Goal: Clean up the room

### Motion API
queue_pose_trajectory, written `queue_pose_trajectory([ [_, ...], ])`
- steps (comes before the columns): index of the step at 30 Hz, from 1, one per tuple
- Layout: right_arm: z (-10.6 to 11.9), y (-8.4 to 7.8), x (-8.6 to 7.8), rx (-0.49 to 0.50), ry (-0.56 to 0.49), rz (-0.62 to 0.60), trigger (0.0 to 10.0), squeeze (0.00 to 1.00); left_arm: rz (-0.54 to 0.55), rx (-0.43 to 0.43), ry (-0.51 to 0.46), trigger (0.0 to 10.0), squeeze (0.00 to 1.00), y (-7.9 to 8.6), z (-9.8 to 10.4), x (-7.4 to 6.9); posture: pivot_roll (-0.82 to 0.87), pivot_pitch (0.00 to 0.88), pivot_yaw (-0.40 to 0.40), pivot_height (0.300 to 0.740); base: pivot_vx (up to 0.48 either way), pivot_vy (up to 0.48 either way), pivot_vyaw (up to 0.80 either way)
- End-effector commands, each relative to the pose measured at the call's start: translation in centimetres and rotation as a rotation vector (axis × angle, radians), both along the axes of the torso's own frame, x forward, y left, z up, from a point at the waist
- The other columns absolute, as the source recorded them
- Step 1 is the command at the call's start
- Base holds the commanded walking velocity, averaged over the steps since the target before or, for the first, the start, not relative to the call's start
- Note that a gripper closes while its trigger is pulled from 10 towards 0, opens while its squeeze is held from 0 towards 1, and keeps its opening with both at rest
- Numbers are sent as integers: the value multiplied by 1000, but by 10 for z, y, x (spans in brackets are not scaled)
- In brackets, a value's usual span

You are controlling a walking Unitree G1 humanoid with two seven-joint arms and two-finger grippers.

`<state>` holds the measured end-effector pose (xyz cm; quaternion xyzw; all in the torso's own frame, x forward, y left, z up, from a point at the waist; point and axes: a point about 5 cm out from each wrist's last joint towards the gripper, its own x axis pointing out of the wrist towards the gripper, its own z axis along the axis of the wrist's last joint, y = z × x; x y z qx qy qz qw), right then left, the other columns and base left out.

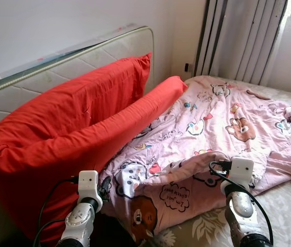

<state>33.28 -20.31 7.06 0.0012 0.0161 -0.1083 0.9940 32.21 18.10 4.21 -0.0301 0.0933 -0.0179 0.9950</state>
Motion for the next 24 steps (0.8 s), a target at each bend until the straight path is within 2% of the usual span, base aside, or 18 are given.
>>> queue_pose_trajectory([
  [1,3,-1,2,8,-6,-15,10000,0,10,1,7,10000,0,3,-3,-3,-62,47,34,740,0,0,0],
  [20,4,-6,2,6,-12,-55,10000,0,6,-1,-8,10000,0,4,0,-1,-63,44,39,740,0,0,0],
  [24,4,-6,2,7,-14,-59,10000,0,6,-3,-12,10000,0,4,1,0,-63,44,39,740,-246,0,0],
])
